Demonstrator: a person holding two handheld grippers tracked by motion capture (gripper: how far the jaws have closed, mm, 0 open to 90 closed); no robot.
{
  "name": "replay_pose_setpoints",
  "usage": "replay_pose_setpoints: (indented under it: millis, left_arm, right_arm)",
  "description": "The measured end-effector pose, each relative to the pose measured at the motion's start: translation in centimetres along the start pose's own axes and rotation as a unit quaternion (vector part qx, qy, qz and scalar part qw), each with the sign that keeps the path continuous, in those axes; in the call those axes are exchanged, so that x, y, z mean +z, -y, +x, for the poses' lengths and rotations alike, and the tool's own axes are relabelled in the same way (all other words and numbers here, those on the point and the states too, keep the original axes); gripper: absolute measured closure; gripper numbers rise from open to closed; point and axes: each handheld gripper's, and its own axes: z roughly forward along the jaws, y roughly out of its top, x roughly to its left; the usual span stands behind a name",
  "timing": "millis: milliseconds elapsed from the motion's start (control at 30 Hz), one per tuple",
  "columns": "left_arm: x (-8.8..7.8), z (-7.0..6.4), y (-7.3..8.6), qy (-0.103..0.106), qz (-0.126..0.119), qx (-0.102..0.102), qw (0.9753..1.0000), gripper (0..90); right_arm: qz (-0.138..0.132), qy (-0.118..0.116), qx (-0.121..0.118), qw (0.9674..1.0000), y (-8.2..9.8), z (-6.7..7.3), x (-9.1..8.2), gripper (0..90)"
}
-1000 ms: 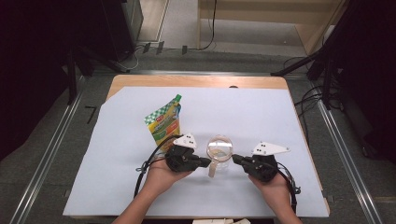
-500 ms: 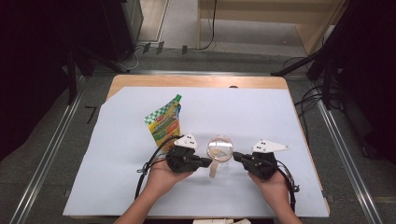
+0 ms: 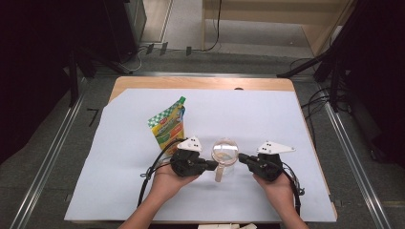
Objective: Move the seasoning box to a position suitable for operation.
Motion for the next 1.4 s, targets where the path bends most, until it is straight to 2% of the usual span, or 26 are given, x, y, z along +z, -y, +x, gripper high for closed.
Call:
replay_pose_setpoints:
  millis: [167,400,567,767,1033,1200,1300,1367,1400]
  left_arm:
    - [0.0,0.0,0.0,-0.004,0.009,0.004,0.9999,90.0]
    - [0.0,-0.1,-0.1,-0.004,0.002,0.000,1.0000,90.0]
    - [0.1,-0.1,-0.2,-0.004,0.005,0.001,1.0000,90.0]
    - [0.7,-0.9,-0.5,0.005,0.008,0.009,0.9999,90.0]
    - [1.7,-1.9,-0.8,0.019,0.011,0.018,0.9996,90.0]
    - [0.9,-1.7,-0.6,0.022,0.020,0.019,0.9994,90.0]
    - [0.0,-1.1,-0.7,0.026,0.008,0.007,0.9996,90.0]
    - [-0.4,-0.9,-0.8,0.023,0.010,0.004,0.9997,90.0]
    - [-0.6,-0.8,-0.8,0.021,0.011,0.003,0.9997,90.0]
  right_arm:
    - [-0.001,0.003,-0.001,1.0000,-0.1,0.0,0.1,90.0]
    - [0.000,0.006,-0.001,1.0000,0.0,0.0,0.2,90.0]
    - [0.003,0.012,0.000,0.9999,0.0,0.0,0.4,90.0]
    - [0.002,0.014,0.009,0.9999,-0.1,-0.5,0.8,90.0]
    - [0.003,0.014,0.003,0.9999,-0.2,-0.7,0.6,90.0]
    - [-0.009,0.009,0.015,0.9998,-0.6,-0.6,-0.7,90.0]
    - [-0.005,0.003,0.018,0.9998,-0.5,-0.2,-1.4,90.0]
    - [0.000,-0.004,0.020,0.9998,-0.2,0.4,-1.8,90.0]
    - [0.003,-0.002,0.014,0.9999,-0.1,0.6,-2.0,90.0]
